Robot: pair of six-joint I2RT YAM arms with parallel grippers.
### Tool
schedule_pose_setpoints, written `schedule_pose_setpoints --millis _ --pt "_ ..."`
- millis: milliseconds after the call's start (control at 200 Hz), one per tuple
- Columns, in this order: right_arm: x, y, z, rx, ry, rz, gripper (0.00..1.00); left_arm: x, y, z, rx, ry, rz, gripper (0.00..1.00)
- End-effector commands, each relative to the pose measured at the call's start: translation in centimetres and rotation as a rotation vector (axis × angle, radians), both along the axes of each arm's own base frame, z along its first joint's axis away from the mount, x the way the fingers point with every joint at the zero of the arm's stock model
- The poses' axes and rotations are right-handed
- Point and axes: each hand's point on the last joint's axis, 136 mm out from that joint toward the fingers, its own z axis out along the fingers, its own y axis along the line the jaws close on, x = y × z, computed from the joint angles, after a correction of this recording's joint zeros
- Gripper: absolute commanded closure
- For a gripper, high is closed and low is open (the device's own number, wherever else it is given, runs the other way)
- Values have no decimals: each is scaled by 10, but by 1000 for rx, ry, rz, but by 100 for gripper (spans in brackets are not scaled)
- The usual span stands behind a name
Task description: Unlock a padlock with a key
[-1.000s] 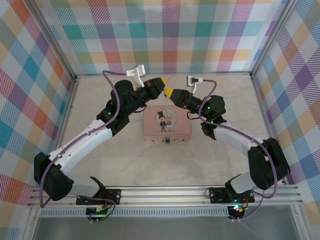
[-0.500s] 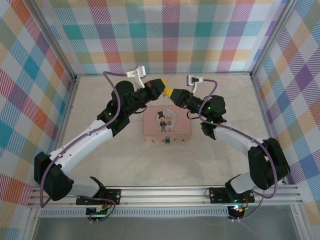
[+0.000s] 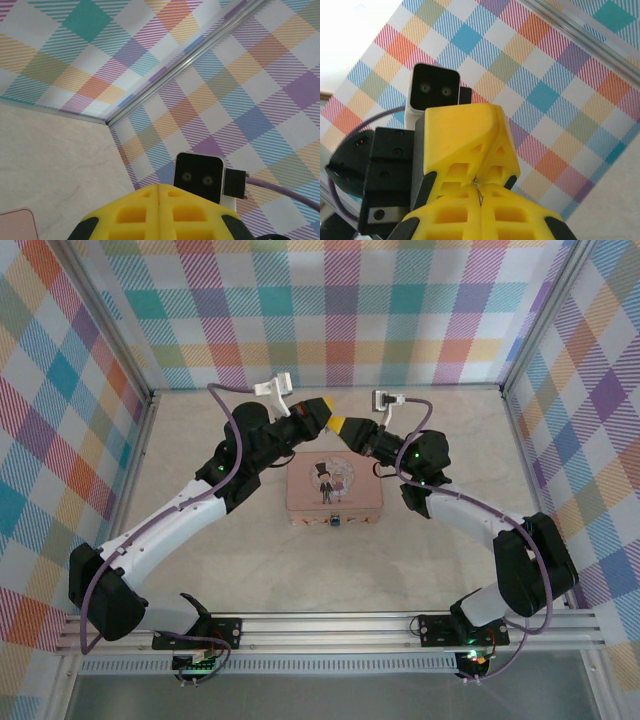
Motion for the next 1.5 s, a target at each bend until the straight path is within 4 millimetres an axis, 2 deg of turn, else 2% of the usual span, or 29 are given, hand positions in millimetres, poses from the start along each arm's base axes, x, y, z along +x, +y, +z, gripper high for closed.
schedule_pose_setpoints --millis 0,280,305,315,320,325,355,390,435,605,930,1060,1255,1345,1495 --pt "-6 2 12 18 -61 12 100 -6 -8 6 -25 -26 -25 100" --pt "-7 1 5 2 -59 2 100 -9 -1 11 -18 -39 -8 100" --pt "-6 1 5 0 -50 2 92 -9 0 11 -15 -41 -7 100" --pt "-6 1 4 0 -46 2 85 -10 -1 11 -15 -42 -8 100" --pt "-6 1 4 0 -46 2 85 -10 0 12 -15 -43 -8 100" --pt "-6 1 4 0 -43 1 80 -9 0 11 -15 -43 -7 100" --pt "-6 0 4 2 -42 -2 68 -10 -1 11 -12 -42 -8 100" --pt "-6 0 5 4 -42 -6 62 -9 -1 10 -10 -39 -8 100" --pt "-6 -1 7 6 -47 -10 59 -9 -2 8 -10 -36 -11 100" --pt "-10 -3 16 8 -72 -12 60 -8 -3 3 -12 -24 -13 100" --pt "-6 -1 5 -4 -40 -13 81 -9 0 6 -13 -32 -4 100" --pt "-5 -3 0 -10 -25 -29 77 -11 4 11 -8 -44 8 100" --pt "-5 -4 0 -11 -27 -32 77 -11 6 11 -2 -46 14 100" --pt "-6 -5 1 -13 -33 -31 87 -11 6 10 -2 -46 15 100" --pt "-8 -4 1 -15 -35 -23 88 -11 7 11 -5 -47 20 100"
